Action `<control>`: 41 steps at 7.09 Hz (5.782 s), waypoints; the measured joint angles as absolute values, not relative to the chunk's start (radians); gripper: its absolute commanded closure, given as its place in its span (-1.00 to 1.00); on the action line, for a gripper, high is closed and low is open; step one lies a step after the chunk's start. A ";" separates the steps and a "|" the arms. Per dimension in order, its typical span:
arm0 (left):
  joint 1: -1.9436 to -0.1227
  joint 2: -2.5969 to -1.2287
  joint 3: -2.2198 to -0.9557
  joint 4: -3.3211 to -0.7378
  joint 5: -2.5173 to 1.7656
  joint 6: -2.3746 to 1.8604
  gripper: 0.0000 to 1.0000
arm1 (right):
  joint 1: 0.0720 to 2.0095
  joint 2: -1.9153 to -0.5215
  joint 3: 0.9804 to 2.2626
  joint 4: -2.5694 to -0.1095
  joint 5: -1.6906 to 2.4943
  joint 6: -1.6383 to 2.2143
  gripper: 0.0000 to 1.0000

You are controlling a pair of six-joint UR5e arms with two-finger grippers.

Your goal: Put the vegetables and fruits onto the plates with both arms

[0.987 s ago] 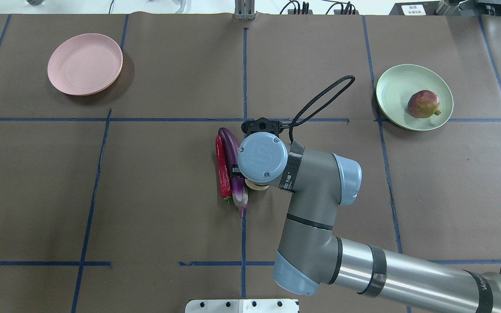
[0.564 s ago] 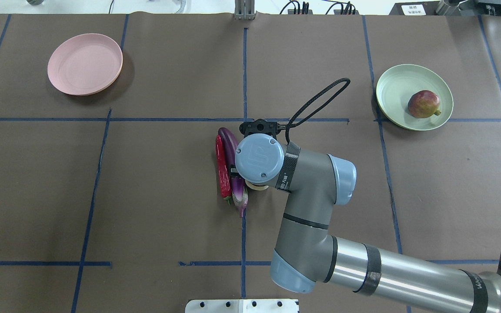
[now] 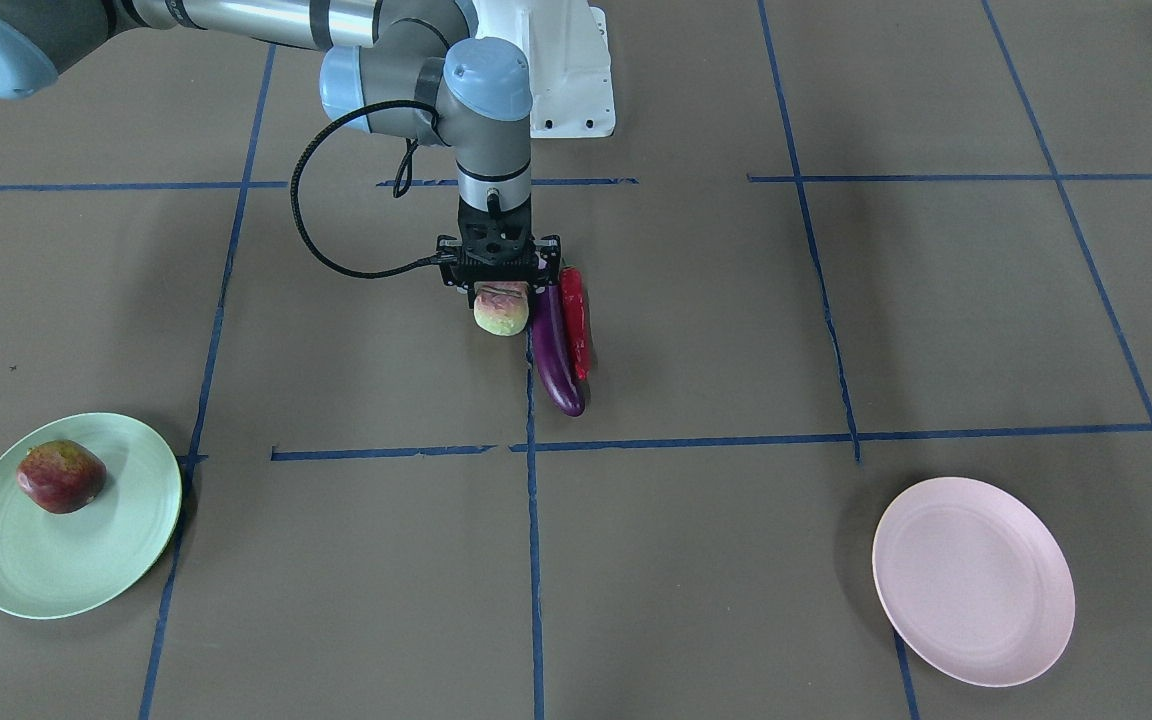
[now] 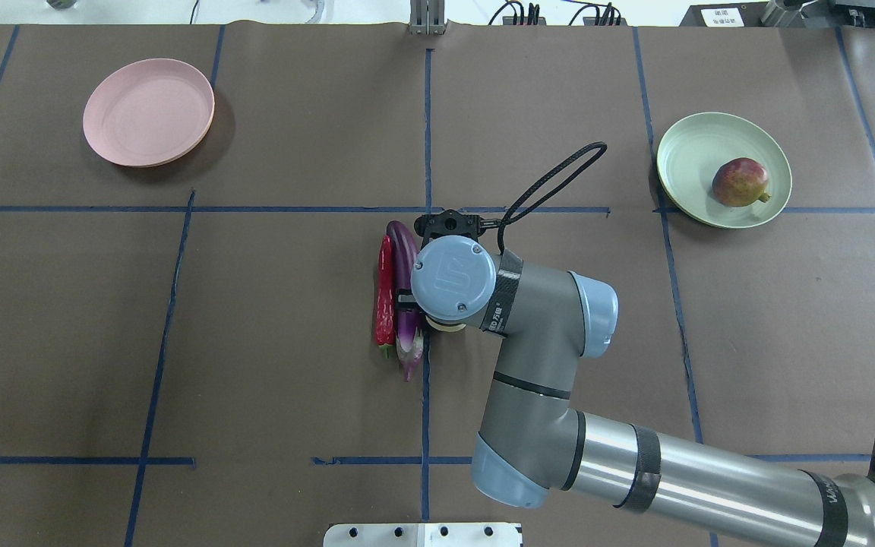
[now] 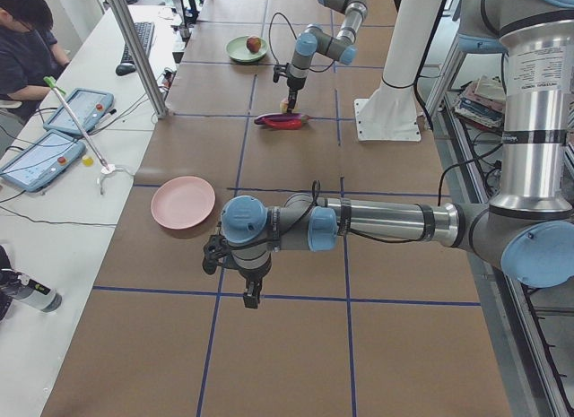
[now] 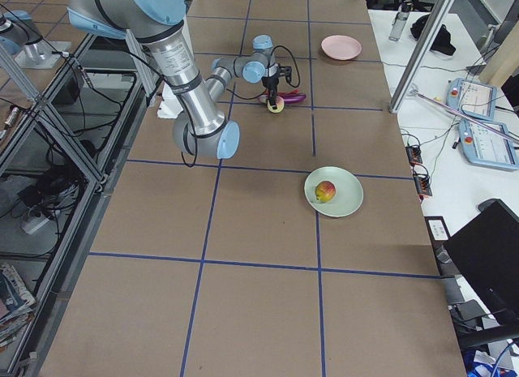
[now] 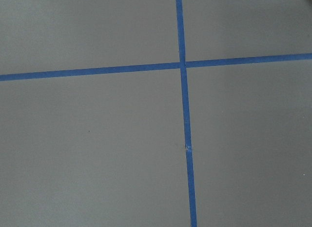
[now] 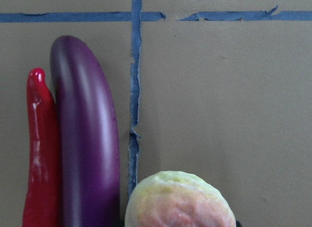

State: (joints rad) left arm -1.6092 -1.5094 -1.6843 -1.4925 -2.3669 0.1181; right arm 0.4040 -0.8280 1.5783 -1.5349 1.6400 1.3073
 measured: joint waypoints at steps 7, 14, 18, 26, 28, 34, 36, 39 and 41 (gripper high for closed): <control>-1.608 -1.510 -1.684 -1.494 -2.367 0.120 -1.00 | 0.943 -0.965 1.466 -1.502 1.991 0.555 0.86; -1.608 -1.511 -1.697 -1.494 -2.366 0.120 -1.00 | 1.152 -1.002 1.212 -1.343 2.189 0.280 -1.00; -1.587 -1.544 -1.713 -1.584 -2.365 0.117 -1.00 | 1.408 -1.075 1.276 -1.560 2.288 -0.004 -1.00; -0.913 -1.924 -1.728 -1.787 -2.183 -0.706 -1.00 | 1.512 -1.498 1.611 -1.565 2.297 0.092 -1.00; -0.724 -2.088 -1.726 -1.659 -2.039 -0.960 -1.00 | 1.511 -1.499 1.613 -1.565 2.298 0.095 -1.00; -0.441 -2.475 -1.409 -1.559 -1.702 -1.351 -0.31 | 1.506 -1.499 1.612 -1.565 2.298 0.096 -1.00; -0.431 -2.484 -1.376 -1.560 -1.687 -1.357 0.85 | 1.504 -1.499 1.612 -1.565 2.298 0.097 -1.00; -0.446 -2.488 -1.399 -1.564 -1.693 -1.356 1.00 | 1.499 -1.497 1.612 -1.565 2.297 0.096 -1.00; -0.546 -2.482 -1.454 -1.560 -1.766 -1.349 1.00 | 1.497 -1.497 1.612 -1.565 2.296 0.096 -1.00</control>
State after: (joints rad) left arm -0.5459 -2.4818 -1.4541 -1.5603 -1.7657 -1.3492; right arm 1.4970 -1.4975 1.6122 -1.5647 2.2964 0.0958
